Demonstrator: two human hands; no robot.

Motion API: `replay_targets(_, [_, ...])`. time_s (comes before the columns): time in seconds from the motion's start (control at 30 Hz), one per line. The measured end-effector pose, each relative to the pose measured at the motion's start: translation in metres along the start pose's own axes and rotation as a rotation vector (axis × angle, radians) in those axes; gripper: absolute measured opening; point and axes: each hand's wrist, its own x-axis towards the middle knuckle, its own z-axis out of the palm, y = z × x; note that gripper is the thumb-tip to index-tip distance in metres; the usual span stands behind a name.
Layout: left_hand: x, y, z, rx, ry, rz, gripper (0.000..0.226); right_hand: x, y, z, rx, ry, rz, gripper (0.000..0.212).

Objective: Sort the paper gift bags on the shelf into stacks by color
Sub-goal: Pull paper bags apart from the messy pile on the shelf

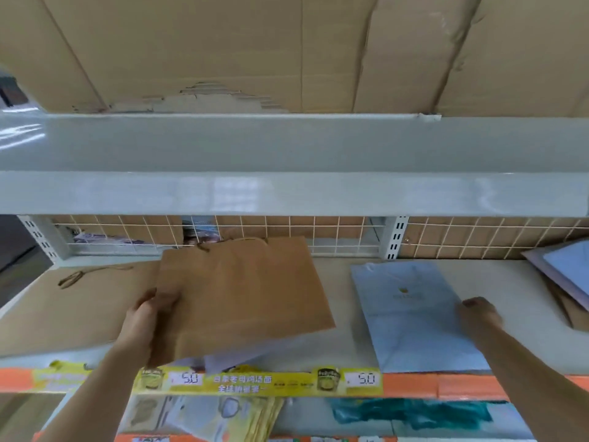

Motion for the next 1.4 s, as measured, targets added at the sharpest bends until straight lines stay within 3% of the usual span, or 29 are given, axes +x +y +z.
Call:
replay_targets(0.13, [0.021,0.005,-0.021,0.006,-0.066,-0.036,0.029,-0.012,-0.011,0.0,0.021,0.038,0.075,0.026])
replay_targets(0.23, [0.03,0.006,-0.024,0.006,-0.074,-0.044,0.021,-0.021,-0.014,0.013,0.075,-0.023,0.117,0.029])
replay_targets(0.37, [0.034,0.009,-0.023,-0.015,-0.057,-0.062,0.037,-0.036,-0.015,0.032,0.117,-0.111,0.113,0.057])
replay_targets(0.43, [0.032,0.011,-0.024,-0.005,-0.048,-0.051,0.037,-0.04,-0.017,0.036,0.031,-0.116,0.071,0.066])
replay_targets(0.67, [0.036,0.025,-0.046,0.06,0.052,-0.026,0.018,-0.062,-0.047,0.043,-0.571,0.002,-0.084,0.051])
replay_targets(0.8, [0.046,0.035,-0.074,0.087,0.111,-0.032,0.014,-0.074,-0.053,0.056,-0.677,-0.035,-0.201,0.041])
replay_targets(1.0, [0.083,0.052,-0.126,0.18,0.141,0.013,0.017,-0.104,-0.07,0.085,-0.408,-0.123,-0.287,0.032])
replay_targets(1.1, [0.097,0.063,-0.153,0.323,0.138,-0.003,0.04,-0.125,-0.083,0.101,-0.197,-0.108,-0.301,0.031])
replay_targets(1.23, [0.11,0.065,-0.183,0.564,0.185,0.056,0.05,-0.161,-0.106,0.128,0.03,-0.126,-0.291,0.014])
replay_targets(1.4, [0.127,0.058,-0.211,0.891,0.131,0.062,0.093,-0.218,-0.143,0.169,0.182,-0.228,-0.328,0.017])
